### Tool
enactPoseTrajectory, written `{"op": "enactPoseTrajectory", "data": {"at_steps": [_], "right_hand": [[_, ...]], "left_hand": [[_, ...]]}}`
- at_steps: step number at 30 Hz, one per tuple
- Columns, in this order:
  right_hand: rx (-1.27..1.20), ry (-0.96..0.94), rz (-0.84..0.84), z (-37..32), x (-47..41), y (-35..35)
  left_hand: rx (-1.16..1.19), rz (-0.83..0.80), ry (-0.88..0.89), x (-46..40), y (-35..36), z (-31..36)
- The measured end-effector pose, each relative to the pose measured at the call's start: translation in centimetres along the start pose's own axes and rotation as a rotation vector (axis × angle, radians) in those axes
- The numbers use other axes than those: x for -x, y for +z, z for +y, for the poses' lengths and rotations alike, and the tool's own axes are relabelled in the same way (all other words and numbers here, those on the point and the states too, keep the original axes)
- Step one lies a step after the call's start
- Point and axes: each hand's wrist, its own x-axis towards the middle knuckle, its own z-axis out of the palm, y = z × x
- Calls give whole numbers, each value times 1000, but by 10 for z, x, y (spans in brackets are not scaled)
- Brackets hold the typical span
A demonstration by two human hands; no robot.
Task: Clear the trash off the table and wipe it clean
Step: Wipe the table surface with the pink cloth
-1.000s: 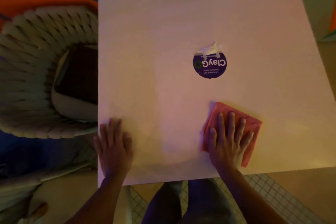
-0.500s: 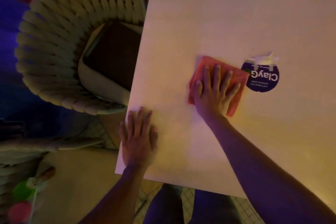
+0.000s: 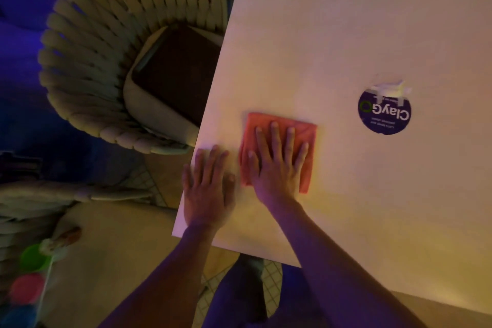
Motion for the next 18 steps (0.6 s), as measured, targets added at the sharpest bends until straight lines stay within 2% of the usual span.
{"op": "enactPoseTrajectory", "data": {"at_steps": [5, 8, 13, 16, 18], "right_hand": [[-30, -36, -61, 9, 66, -9], [-99, -22, -61, 27, 78, -21], [-120, 251, 36, 94, 73, -41], [-74, 289, -4, 123, 70, -39], [-48, 275, -31, 131, 71, -35]], "left_hand": [[137, 92, -26, -8, -9, 3], [132, 139, 54, -21, -19, 23], [97, -20, 290, -27, -12, 89], [-17, -122, 310, -4, 10, 109], [-69, -128, 310, 17, 18, 99]]}}
